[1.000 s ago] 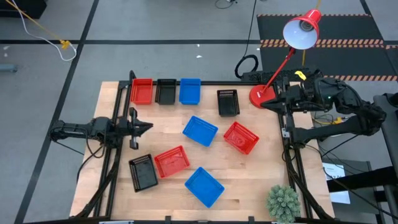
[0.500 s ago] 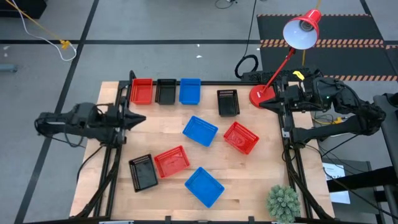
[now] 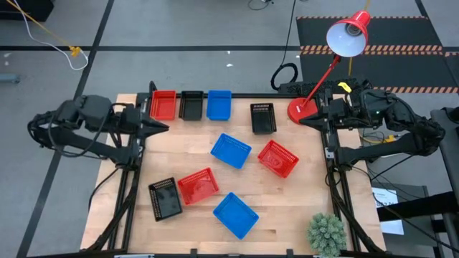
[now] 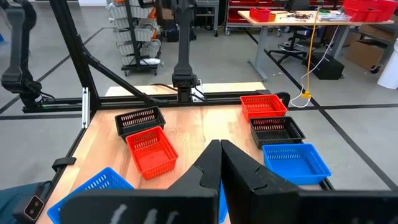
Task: Stack baskets by color
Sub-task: Stack the right red bin on top of the top red bin
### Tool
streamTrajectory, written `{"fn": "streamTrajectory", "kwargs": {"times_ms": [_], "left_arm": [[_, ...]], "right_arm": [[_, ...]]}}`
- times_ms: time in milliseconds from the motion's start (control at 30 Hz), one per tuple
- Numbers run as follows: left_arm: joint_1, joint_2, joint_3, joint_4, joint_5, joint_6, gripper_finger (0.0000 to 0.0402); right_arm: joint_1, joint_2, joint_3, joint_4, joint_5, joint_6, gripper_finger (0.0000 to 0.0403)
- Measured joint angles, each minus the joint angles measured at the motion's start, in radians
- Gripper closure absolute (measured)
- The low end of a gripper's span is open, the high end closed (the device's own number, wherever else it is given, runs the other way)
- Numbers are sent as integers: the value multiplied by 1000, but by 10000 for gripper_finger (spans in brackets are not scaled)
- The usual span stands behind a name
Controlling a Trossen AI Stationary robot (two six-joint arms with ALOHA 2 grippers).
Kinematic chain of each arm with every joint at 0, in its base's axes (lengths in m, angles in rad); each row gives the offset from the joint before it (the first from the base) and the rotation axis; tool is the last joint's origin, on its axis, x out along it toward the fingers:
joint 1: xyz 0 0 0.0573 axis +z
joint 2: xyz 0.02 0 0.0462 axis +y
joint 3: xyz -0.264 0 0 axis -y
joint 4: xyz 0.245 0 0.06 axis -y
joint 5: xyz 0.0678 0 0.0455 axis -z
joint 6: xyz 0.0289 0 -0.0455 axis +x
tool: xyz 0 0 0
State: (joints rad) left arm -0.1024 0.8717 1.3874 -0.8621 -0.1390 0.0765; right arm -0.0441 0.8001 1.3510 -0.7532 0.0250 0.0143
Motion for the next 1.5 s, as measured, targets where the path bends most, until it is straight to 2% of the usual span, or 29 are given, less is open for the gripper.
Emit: {"fn": "streamTrajectory", "kwargs": {"times_ms": [133, 267, 500, 633, 800, 967, 1067, 1267, 1367, 1500], "left_arm": [[0, 78, 106, -76, 0, -10, 371], [-9, 98, 92, -82, 11, -31, 371], [-75, 126, -43, 17, 16, -63, 371], [-112, 136, -166, 174, 11, -34, 371], [-134, 137, -309, 359, 8, -4, 371], [-134, 137, -410, 434, 7, 78, 371], [-134, 136, -430, 455, 6, 100, 371], [-134, 136, -434, 459, 6, 105, 371], [-132, 136, -434, 463, 6, 105, 371], [-133, 136, -434, 468, 6, 105, 371]], "right_arm": [[0, 0, 0, 0, 0, 0, 403], [1, 12, 0, -38, -1, 10, 403], [71, 132, 0, -177, 0, 76, 403], [114, 231, -2, -300, 0, 77, 397], [142, 324, -47, -391, -4, 129, 364], [164, 341, -192, -354, -10, 122, 329], [167, 336, -313, -299, -71, 83, 314], [166, 321, -530, -44, -153, 76, 305], [166, 333, -581, 37, -161, 69, 305], [167, 332, -593, 34, -159, 53, 304]]}}
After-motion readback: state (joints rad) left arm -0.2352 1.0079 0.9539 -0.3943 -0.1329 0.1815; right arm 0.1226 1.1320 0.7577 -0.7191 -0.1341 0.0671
